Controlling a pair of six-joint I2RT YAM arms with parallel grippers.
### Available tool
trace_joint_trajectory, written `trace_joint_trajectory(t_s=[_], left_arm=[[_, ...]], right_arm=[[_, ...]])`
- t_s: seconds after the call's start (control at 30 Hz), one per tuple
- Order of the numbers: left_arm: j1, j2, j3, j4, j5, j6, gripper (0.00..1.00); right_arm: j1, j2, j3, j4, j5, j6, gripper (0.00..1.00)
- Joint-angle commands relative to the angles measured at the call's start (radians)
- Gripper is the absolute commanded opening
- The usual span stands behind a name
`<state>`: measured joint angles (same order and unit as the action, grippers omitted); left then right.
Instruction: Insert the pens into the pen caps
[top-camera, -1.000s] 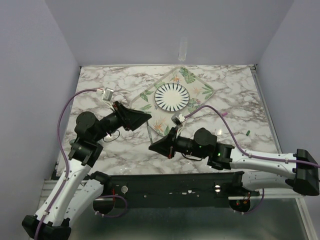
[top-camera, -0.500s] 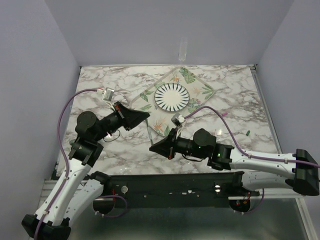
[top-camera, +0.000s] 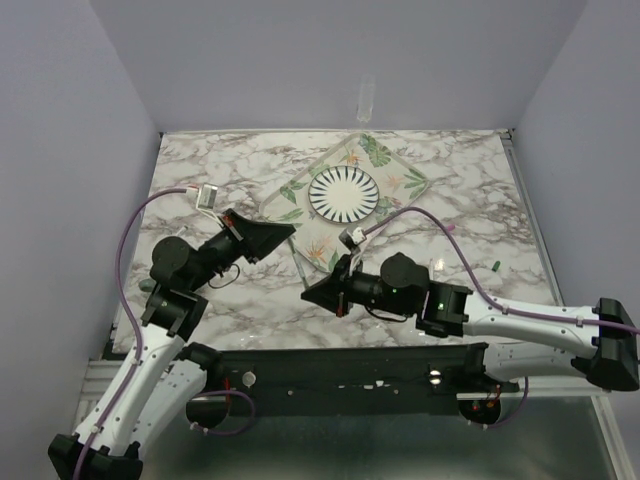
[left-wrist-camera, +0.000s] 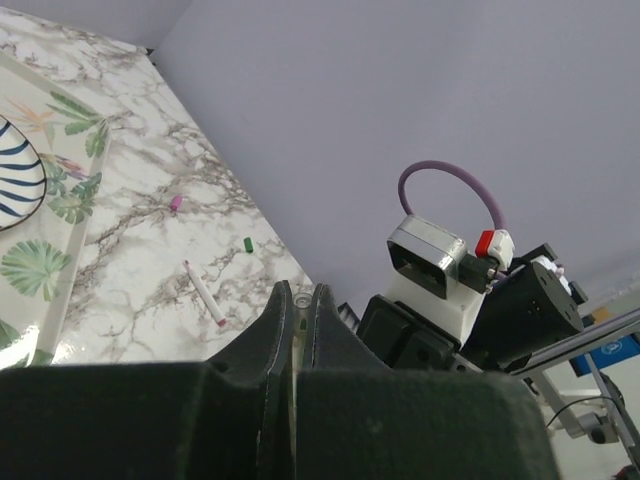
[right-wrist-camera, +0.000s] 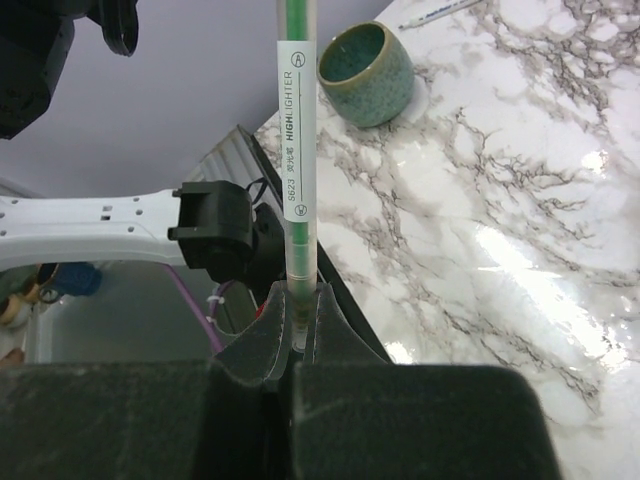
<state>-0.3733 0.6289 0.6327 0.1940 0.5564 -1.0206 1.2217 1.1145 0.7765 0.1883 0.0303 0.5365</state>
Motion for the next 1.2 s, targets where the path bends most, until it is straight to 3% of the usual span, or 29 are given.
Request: trace_joint_trajectory(t_s=[0.0, 0.43, 0.63, 0.67, 0.7, 0.73, 0.8, 0.9, 0.93, 0.97, 1.0, 1.17], left_arm=[[-0.012, -0.009, -0.071, -0.028, 0.076, -0.041, 0.0], [-0.055, 0.057, -0.157, 0.051, 0.094, -0.067, 0.0], [-0.052, 0.086, -0.105, 0.022, 0.085, -0.032, 0.0], [-0.052, 0.1, -0.078, -0.02, 0.079, -0.015, 0.04], [-0.049, 0.115, 0.0, -0.056, 0.068, 0.037, 0.32], [-0.046, 0.152, 0.048, -0.098, 0.033, 0.069, 0.44], [-0.044, 0.192, 0.201, -0.218, -0.004, 0.169, 0.58], [-0.041, 0.271, 0.358, -0.288, -0.047, 0.224, 0.69], [-0.039, 0.308, 0.384, -0.295, -0.053, 0.231, 0.85], [-0.038, 0.322, 0.407, -0.304, -0.058, 0.231, 0.95], [-0.038, 0.337, 0.444, -0.306, -0.056, 0.235, 0.99], [-0.035, 0.373, 0.487, -0.376, -0.107, 0.333, 0.99]], right_arm=[[-0.066, 0.002, 0.147, 0.051, 0.145, -0.046, 0.01], [-0.203, 0.099, 0.375, 0.028, 0.076, -0.124, 0.01], [-0.205, 0.096, 0.337, 0.023, 0.007, -0.132, 0.01], [-0.205, 0.091, 0.316, 0.02, -0.025, -0.129, 0.01], [-0.205, 0.082, 0.29, 0.013, -0.058, -0.125, 0.01], [-0.205, 0.073, 0.253, 0.007, -0.075, -0.119, 0.01], [-0.205, 0.036, 0.134, -0.001, -0.095, -0.08, 0.01], [-0.206, -0.031, -0.026, -0.01, -0.096, -0.026, 0.01], [-0.206, -0.051, -0.064, -0.01, -0.093, -0.011, 0.01], [-0.206, -0.071, -0.109, -0.006, -0.081, 0.003, 0.01], [-0.205, -0.117, -0.178, -0.013, -0.07, 0.029, 0.01], [-0.206, -0.193, -0.31, -0.142, 0.118, 0.167, 0.01]])
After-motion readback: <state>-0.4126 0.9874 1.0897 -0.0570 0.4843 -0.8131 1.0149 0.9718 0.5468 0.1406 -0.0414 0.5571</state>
